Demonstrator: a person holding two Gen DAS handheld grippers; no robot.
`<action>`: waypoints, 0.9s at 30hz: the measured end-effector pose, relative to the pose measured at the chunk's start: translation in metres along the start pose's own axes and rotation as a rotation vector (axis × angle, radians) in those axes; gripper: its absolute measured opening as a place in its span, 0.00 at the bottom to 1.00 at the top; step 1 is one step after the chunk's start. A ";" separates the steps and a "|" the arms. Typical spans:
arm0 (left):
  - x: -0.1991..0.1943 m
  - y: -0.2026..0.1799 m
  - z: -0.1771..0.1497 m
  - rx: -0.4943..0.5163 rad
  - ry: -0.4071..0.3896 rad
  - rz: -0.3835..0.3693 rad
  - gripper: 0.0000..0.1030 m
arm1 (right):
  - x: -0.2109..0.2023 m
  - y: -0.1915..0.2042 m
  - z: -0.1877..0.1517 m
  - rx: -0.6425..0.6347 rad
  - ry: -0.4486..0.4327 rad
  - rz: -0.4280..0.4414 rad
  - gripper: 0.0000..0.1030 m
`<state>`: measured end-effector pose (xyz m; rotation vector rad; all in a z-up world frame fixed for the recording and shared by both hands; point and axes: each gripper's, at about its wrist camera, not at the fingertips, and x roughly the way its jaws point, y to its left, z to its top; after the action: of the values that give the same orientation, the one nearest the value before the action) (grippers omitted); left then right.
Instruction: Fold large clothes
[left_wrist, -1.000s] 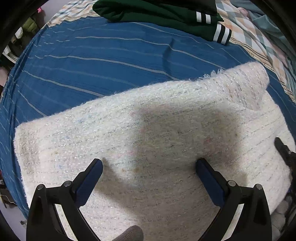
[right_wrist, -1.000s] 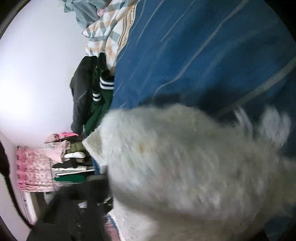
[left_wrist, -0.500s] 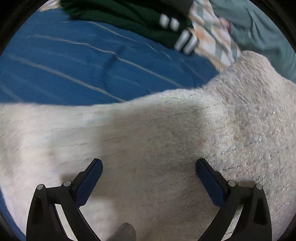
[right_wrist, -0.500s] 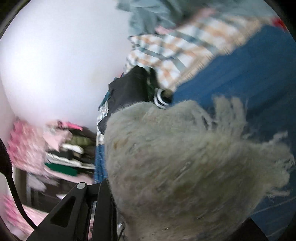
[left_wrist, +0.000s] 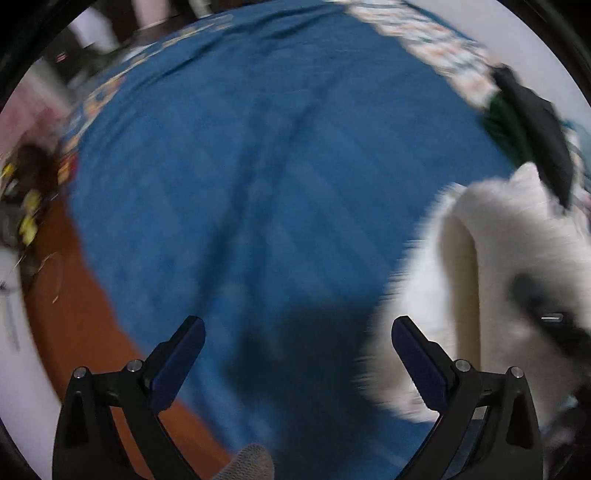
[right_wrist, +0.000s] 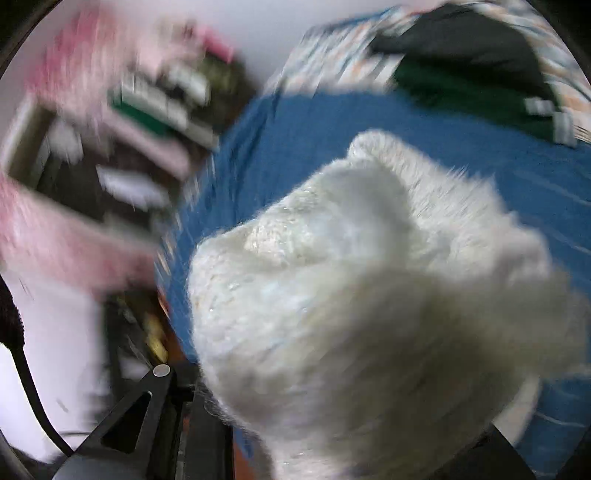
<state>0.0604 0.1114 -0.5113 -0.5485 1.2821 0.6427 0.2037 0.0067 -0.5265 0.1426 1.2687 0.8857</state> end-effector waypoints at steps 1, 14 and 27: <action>0.000 0.022 -0.004 -0.019 0.006 0.014 1.00 | 0.023 0.009 -0.006 -0.029 0.040 -0.031 0.28; -0.039 0.039 -0.010 -0.040 -0.097 0.047 1.00 | -0.020 0.057 -0.036 -0.215 0.099 -0.158 0.89; 0.007 -0.006 -0.024 -0.056 0.001 -0.011 1.00 | 0.044 -0.099 -0.031 0.091 0.326 -0.464 1.00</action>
<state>0.0495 0.0912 -0.5228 -0.6017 1.2642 0.6710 0.2272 -0.0431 -0.6246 -0.2281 1.5627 0.4593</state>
